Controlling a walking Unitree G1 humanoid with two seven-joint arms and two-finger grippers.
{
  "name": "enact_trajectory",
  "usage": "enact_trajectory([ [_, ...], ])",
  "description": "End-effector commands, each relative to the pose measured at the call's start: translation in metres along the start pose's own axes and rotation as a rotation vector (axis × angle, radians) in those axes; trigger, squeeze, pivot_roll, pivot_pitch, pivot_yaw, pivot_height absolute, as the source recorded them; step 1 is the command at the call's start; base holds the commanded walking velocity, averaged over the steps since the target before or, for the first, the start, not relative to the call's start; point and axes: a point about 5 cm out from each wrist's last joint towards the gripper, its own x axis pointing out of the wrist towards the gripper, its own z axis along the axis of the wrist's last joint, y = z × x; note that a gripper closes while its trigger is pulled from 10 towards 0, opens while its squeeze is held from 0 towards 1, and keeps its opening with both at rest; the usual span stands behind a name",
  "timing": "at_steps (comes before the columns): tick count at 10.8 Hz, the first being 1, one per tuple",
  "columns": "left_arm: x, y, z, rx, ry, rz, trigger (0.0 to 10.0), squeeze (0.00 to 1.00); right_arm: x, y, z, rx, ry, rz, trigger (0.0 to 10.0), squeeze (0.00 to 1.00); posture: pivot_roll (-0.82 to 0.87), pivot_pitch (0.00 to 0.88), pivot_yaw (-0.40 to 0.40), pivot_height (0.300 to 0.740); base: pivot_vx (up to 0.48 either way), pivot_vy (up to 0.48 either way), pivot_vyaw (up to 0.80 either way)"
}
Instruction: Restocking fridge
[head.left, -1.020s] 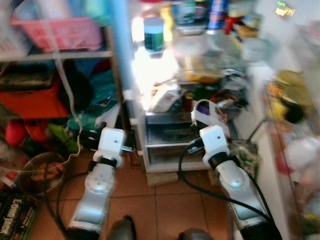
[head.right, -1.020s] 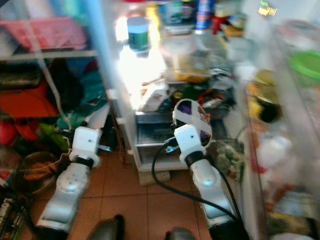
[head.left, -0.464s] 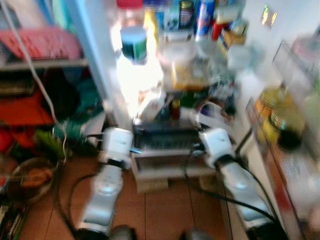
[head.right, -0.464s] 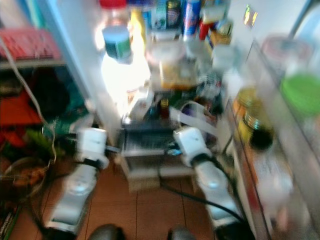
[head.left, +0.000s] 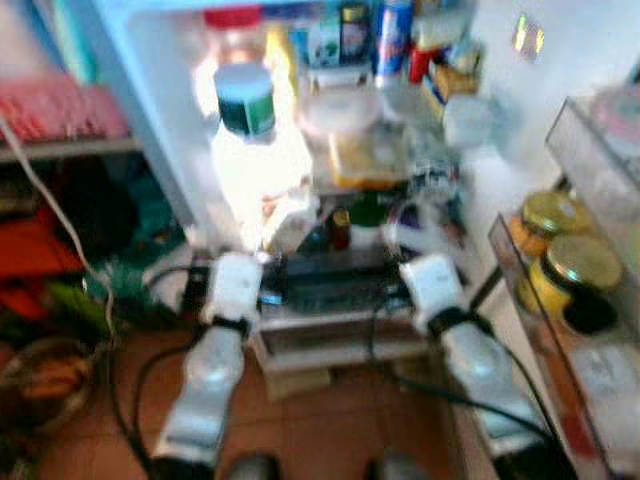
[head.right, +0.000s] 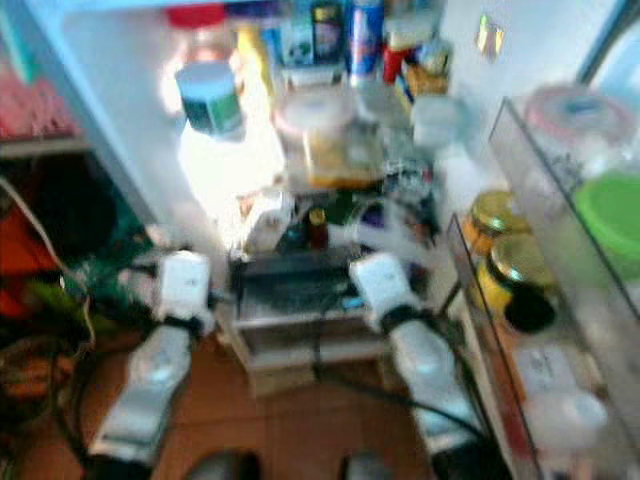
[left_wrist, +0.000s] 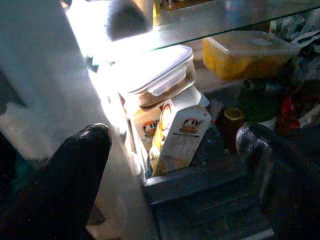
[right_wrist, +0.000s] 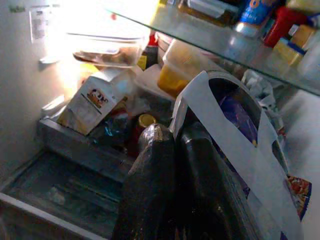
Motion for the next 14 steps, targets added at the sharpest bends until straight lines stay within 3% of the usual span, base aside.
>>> enact_trajectory([
  [1,-0.002,0.007,-0.001,0.009,-0.002,0.013,10.0,0.00,0.004,0.006,0.011,-0.006,-0.054,0.020,10.0,0.00,0.00,0.087,0.001,0.740,0.000,-0.469,0.00],
  [6,-0.007,0.013,-0.003,0.020,0.013,0.024,10.0,0.00,0.003,0.014,0.016,-0.004,-0.079,0.044,10.0,0.00,0.01,0.104,0.033,0.740,0.000,-0.399,0.00],
  [11,-0.027,0.040,-0.007,0.045,0.051,0.036,10.0,0.00,0.004,0.031,0.018,0.031,-0.102,0.034,10.0,0.00,0.07,0.123,0.124,0.740,0.000,0.000,0.00],
  [14,-0.029,0.045,-0.007,0.046,0.063,0.049,10.0,0.00,0.010,0.033,0.025,0.013,-0.140,0.051,10.0,0.00,0.09,0.117,0.117,0.740,0.000,0.000,0.00],
])
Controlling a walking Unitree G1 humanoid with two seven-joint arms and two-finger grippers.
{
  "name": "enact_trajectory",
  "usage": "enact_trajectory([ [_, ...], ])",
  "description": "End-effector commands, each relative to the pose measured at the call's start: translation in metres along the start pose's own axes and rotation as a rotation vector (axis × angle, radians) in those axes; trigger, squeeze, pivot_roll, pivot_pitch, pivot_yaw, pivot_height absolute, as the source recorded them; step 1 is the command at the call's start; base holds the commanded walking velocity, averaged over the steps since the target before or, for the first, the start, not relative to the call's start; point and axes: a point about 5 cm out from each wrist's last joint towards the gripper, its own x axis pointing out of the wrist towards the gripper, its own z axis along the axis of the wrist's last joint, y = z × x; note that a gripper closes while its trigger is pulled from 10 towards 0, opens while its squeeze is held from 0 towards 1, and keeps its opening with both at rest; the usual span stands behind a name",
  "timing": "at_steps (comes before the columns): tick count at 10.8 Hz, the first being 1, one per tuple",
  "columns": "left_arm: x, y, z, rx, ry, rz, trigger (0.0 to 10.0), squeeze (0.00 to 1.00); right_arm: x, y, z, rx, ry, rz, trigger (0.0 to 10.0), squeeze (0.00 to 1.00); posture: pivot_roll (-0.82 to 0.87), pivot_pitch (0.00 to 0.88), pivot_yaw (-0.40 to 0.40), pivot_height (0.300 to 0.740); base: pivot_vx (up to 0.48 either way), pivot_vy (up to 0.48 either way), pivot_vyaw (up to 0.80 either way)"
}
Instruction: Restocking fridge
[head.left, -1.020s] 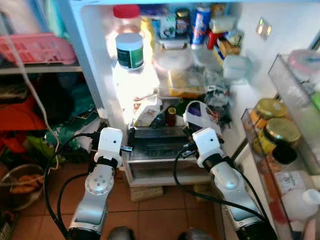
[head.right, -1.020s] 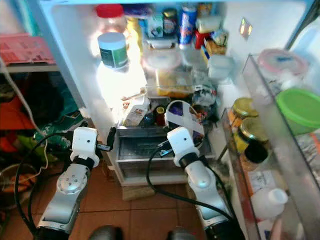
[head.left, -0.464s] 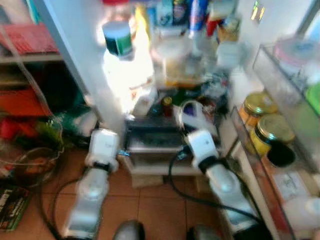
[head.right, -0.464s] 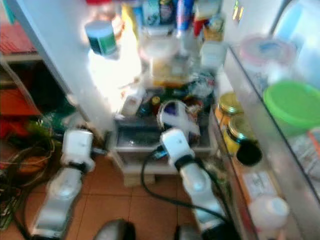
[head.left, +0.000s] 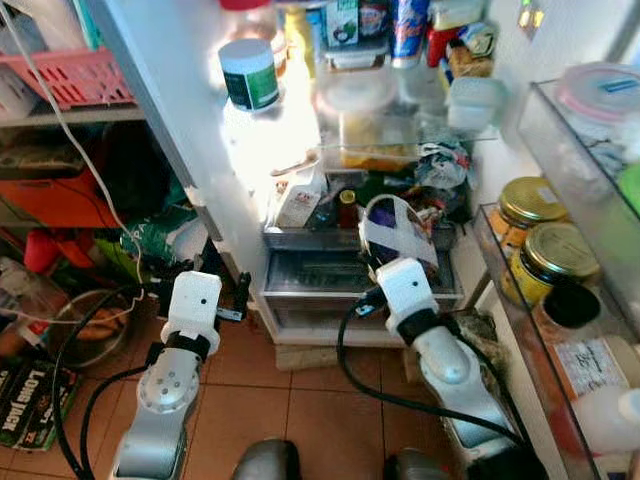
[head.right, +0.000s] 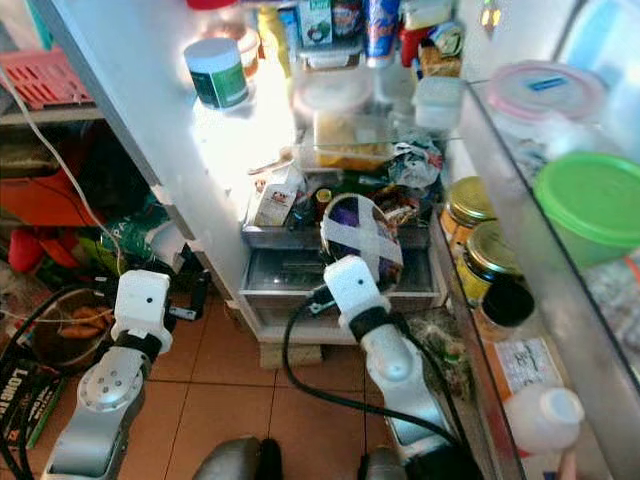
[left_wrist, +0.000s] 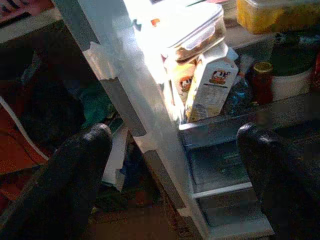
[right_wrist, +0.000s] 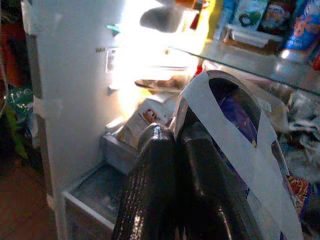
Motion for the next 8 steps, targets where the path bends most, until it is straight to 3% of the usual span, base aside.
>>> enact_trajectory([
  [1,-0.001,0.004,0.003,-0.005,-0.001,0.023,10.0,0.00,0.005,0.003,0.011,-0.031,-0.066,0.038,10.0,0.00,0.09,0.112,0.097,0.740,0.000,0.000,0.00],
  [2,0.000,0.002,0.004,-0.018,-0.004,0.039,10.0,0.00,0.010,0.007,0.024,-0.095,-0.136,0.102,10.0,0.00,0.08,0.108,0.073,0.740,0.000,0.000,0.00],
  [5,-0.003,0.008,-0.008,-0.167,0.075,0.134,10.0,0.00,0.019,0.012,0.056,-0.279,-0.319,0.209,10.0,0.00,0.07,0.105,0.024,0.740,0.000,0.000,0.00],
  [6,-0.001,0.008,-0.010,-0.193,0.082,0.144,10.0,0.00,0.019,0.018,0.061,-0.334,-0.365,0.273,10.0,0.00,0.06,0.104,0.014,0.740,0.000,0.000,0.00],
  [8,0.003,0.001,-0.010,-0.230,0.096,0.125,10.0,0.00,0.022,0.027,0.047,-0.355,-0.343,0.328,10.0,0.00,0.04,0.103,0.006,0.740,0.000,0.000,0.00],
])
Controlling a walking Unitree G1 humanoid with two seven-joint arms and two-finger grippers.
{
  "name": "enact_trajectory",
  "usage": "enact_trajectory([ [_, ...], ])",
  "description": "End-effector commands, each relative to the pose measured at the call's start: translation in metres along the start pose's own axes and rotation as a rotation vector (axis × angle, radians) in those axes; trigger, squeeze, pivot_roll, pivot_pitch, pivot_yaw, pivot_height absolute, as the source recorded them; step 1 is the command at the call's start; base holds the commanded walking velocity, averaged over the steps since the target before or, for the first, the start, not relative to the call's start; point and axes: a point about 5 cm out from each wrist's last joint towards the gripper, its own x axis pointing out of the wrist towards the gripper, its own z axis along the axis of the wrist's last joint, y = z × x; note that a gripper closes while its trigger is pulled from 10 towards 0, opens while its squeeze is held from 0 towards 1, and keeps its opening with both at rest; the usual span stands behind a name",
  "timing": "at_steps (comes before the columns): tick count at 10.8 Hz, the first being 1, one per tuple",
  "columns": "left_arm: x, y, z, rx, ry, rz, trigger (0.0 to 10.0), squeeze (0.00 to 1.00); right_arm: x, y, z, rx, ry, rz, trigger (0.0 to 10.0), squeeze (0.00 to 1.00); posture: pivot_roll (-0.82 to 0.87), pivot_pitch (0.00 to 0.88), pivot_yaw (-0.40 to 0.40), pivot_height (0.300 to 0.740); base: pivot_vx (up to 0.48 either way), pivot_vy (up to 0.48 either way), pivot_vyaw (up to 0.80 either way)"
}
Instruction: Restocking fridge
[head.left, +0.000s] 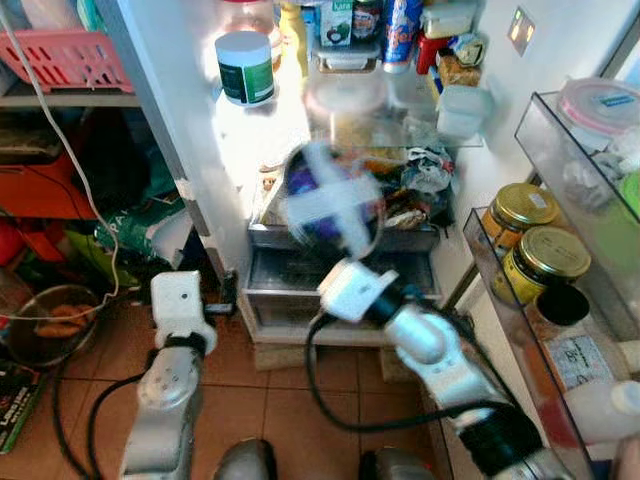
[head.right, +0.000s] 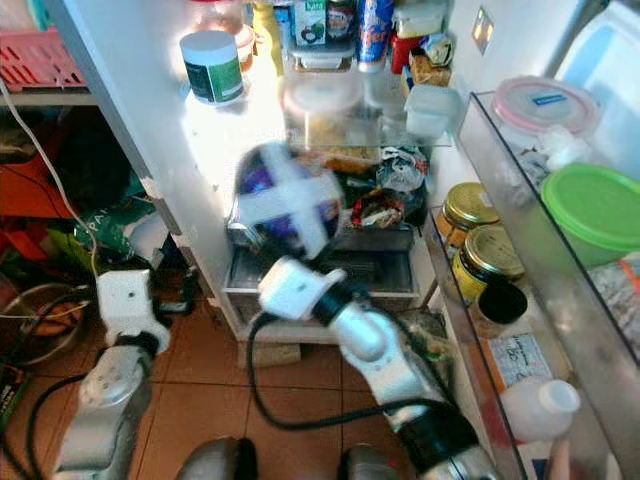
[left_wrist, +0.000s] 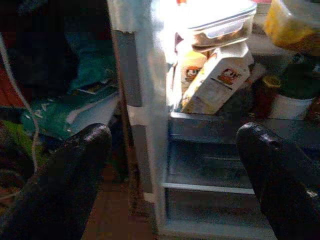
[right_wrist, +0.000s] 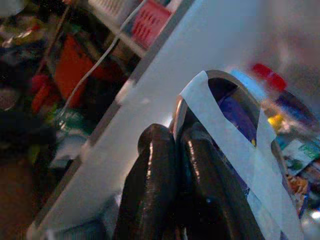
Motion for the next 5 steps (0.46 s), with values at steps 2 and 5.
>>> enact_trajectory([
  [2,0.000,0.005,-0.006,-0.029,0.049,0.035,10.0,0.00,0.008,0.002,0.001,-0.184,-0.045,0.003,10.0,0.00,0.05,0.107,-0.003,0.740,0.000,0.000,0.00],
  [5,-0.001,0.006,-0.008,-0.042,0.055,0.061,10.0,0.00,0.013,-0.012,-0.011,-0.324,0.016,-0.029,10.0,0.00,0.03,0.108,-0.038,0.740,0.000,0.000,0.00],
])
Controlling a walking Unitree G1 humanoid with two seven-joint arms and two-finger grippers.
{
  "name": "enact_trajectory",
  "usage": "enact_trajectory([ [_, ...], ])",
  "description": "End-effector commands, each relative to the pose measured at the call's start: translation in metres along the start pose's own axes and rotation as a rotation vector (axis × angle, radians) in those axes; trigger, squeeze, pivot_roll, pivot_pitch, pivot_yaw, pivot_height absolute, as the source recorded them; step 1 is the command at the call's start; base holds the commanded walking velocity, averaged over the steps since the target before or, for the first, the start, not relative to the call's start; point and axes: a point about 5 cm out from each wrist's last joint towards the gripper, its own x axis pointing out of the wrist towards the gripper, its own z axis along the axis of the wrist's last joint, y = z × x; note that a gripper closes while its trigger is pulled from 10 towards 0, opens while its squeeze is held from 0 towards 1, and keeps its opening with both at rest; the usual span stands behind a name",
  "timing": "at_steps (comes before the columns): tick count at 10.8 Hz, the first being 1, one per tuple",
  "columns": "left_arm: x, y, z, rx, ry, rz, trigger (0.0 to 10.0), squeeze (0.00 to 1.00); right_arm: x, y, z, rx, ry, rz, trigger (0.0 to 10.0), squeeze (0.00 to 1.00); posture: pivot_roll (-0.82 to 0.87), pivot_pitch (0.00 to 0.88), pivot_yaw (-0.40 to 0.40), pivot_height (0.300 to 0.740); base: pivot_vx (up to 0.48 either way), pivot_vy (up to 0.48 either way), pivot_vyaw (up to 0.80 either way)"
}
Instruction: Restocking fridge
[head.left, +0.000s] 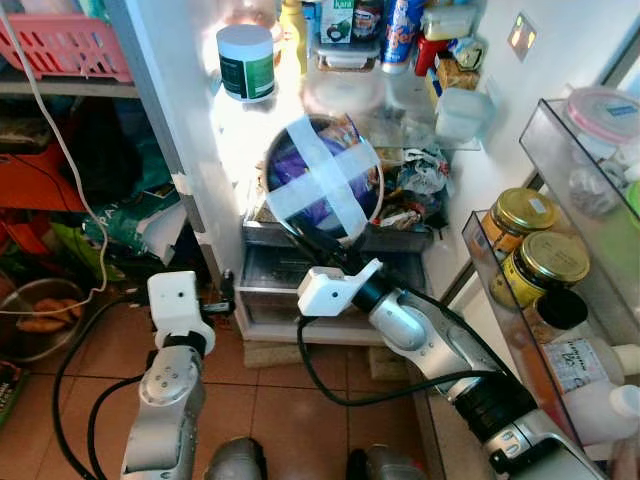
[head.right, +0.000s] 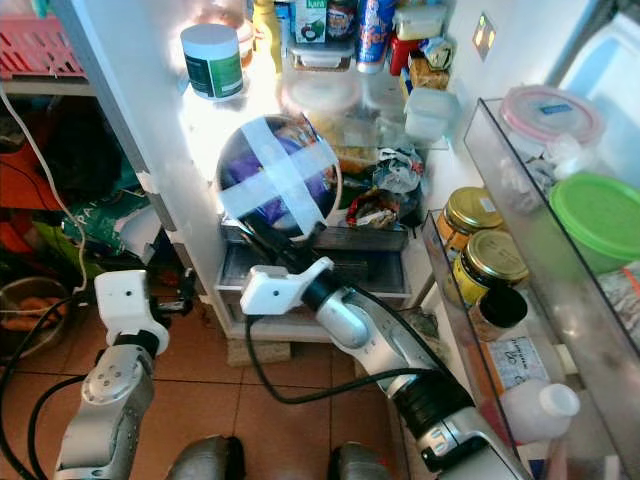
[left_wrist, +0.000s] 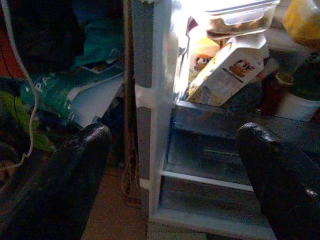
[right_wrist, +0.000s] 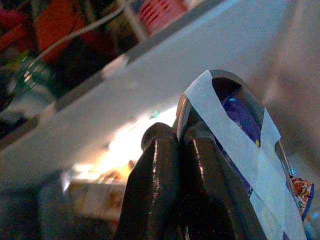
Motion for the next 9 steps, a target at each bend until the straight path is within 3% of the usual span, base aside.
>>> enact_trajectory([
  [1,0.000,0.001,-0.005,-0.012,0.026,0.011,10.0,0.00,-0.004,-0.001,-0.004,-0.017,0.013,0.005,10.0,0.00,0.02,0.109,-0.040,0.740,0.000,0.000,0.00],
  [2,0.000,-0.001,-0.004,-0.015,0.022,-0.003,10.0,0.00,-0.004,0.004,-0.005,-0.027,0.018,0.030,10.0,0.00,0.02,0.110,-0.039,0.740,0.000,0.000,0.00],
  [5,0.001,-0.003,-0.003,-0.016,0.013,-0.021,10.0,0.00,-0.005,0.016,-0.005,0.023,0.024,0.093,10.0,0.00,0.02,0.114,-0.036,0.740,0.081,0.362,0.00],
  [8,0.001,-0.002,-0.004,-0.013,0.016,-0.021,10.0,0.00,-0.005,0.017,-0.005,0.027,0.020,0.101,10.0,0.00,0.02,0.114,-0.033,0.740,0.161,0.401,0.00],
  [9,0.002,-0.002,-0.004,0.008,0.012,-0.021,10.0,0.00,-0.005,0.015,-0.006,0.027,0.025,0.095,10.0,0.00,0.02,0.113,-0.031,0.740,0.000,0.000,0.00],
])
